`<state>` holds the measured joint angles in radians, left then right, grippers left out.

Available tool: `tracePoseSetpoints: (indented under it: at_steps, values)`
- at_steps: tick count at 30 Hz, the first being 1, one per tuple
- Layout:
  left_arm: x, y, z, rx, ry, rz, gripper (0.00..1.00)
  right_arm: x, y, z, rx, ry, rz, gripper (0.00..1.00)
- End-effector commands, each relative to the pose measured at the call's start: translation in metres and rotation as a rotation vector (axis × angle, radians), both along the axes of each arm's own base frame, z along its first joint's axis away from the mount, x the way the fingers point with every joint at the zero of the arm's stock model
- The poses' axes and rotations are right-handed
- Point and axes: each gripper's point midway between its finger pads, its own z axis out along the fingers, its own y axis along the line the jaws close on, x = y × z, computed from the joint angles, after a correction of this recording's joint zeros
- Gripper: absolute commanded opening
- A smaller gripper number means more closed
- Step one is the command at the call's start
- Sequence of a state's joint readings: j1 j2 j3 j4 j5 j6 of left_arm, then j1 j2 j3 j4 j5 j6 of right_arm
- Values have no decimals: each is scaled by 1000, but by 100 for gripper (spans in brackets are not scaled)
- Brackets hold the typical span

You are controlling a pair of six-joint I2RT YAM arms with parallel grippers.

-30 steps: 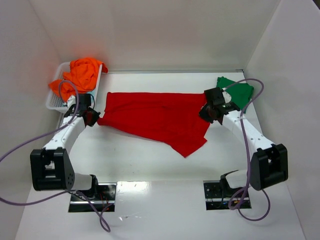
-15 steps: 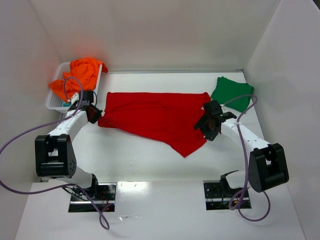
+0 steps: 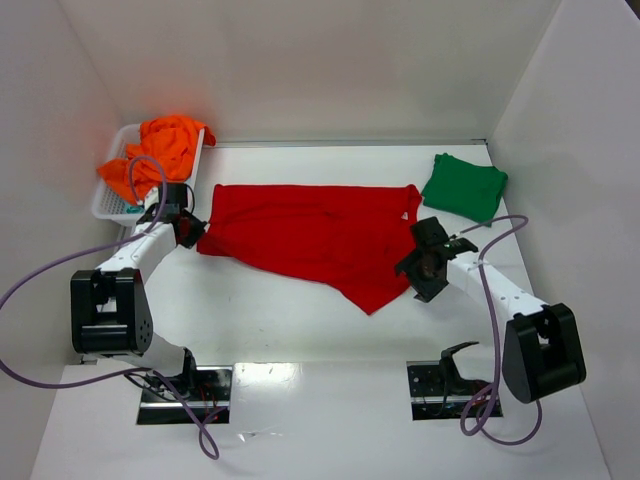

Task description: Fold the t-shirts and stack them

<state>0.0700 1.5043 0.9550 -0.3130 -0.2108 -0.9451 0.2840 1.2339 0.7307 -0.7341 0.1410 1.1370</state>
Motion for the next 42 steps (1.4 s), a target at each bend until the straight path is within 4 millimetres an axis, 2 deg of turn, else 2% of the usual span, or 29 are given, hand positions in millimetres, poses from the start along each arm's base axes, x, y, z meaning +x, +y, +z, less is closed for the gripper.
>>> tracePoseSetpoints:
  at_steps: [1,3,6,10,12,15,17,22,29,39,42]
  values:
    - [5,1,-2,-3,-16,-6,0,-7,-9,-12,-54,42,-35,73]
    - [4,1,-4,-3,-16,-6,0,-3,-10,-13,-60,32,-38,73]
    - [4,1,-4,-3,-16,-6,0,2,-21,-16,-88,29,-52,73]
    - [2,0,-7,-4,-7,-6,0,18,-43,-15,-137,9,-75,71]
    - [2,0,-7,-4,-7,-6,0,19,-56,-15,-158,14,-90,69]
    - [2,0,-7,-4,-7,-6,0,31,-64,-13,-162,-20,-98,67]
    - [2,-1,-7,-11,-8,-11,0,34,-64,-15,-169,-24,-78,66]
    - [1,-1,-14,-12,11,-11,0,41,-49,-25,-100,-13,-32,66]
    - [1,-1,-14,-12,11,-11,0,41,-41,-22,-54,-52,-9,65]
    - [1,-1,-14,-12,11,-11,0,36,-21,-37,-29,-12,55,53]
    - [-2,-1,-17,-13,20,-11,0,35,-16,-42,-39,-1,78,47]
